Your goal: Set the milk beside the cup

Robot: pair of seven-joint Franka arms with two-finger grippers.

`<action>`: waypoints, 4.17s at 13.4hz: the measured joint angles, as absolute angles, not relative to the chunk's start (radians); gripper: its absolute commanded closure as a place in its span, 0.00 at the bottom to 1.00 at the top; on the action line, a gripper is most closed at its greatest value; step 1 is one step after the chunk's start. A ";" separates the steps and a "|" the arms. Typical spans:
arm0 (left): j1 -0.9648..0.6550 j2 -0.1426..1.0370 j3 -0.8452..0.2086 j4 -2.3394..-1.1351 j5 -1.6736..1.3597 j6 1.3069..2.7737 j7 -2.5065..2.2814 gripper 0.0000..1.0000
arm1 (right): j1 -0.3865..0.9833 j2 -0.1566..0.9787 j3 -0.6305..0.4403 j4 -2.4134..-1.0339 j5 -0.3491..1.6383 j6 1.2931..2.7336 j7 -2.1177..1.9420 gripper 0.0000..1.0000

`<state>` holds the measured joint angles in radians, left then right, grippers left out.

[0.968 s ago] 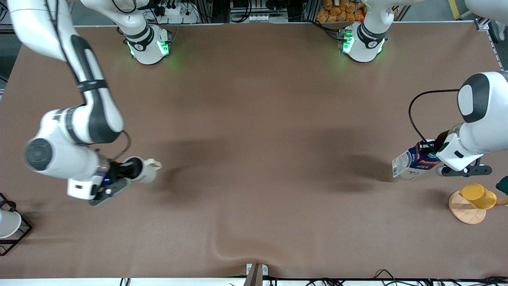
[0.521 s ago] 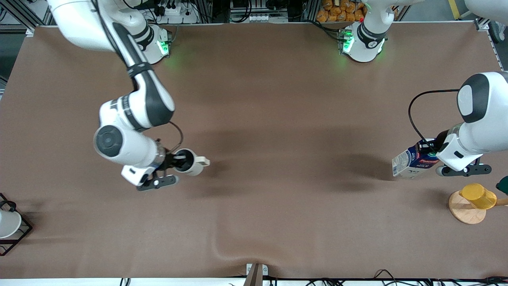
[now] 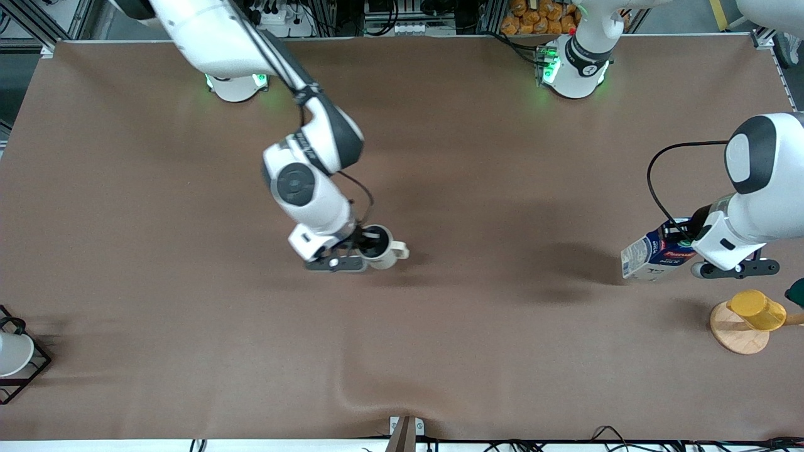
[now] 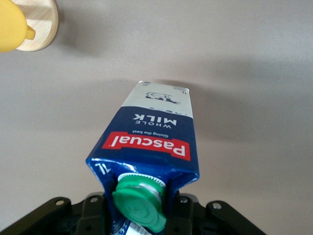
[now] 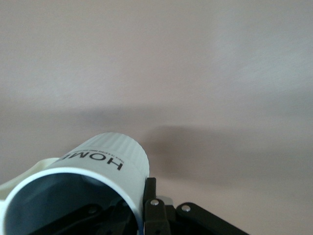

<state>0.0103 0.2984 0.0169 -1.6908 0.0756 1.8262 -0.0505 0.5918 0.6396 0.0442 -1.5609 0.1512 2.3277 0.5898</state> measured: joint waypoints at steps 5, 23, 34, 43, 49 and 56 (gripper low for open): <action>0.009 0.299 0.015 -1.685 0.076 1.821 -0.049 0.71 | 0.675 0.695 0.034 -1.558 0.136 2.382 0.695 0.62; -0.064 0.293 -0.479 -1.510 -0.016 1.598 -0.734 0.71 | 0.267 0.504 -0.050 -1.506 0.081 2.071 0.306 0.00; -0.318 0.462 -0.543 -1.491 -0.064 1.660 -0.830 0.71 | 0.037 0.198 -0.042 -1.747 -0.014 1.893 -0.079 0.00; -0.387 0.574 -0.492 -1.465 -0.004 1.767 -0.864 0.71 | 0.007 -0.031 -0.041 -1.767 -0.049 1.671 -0.124 0.00; -0.457 0.615 -0.406 -1.415 -0.004 1.788 -0.909 0.71 | 0.004 -0.037 -0.040 -1.657 -0.048 1.579 -0.088 0.00; -0.545 0.643 -0.326 -1.399 -0.004 1.867 -0.952 0.72 | 0.004 -0.037 -0.032 -1.648 -0.043 1.584 -0.050 0.00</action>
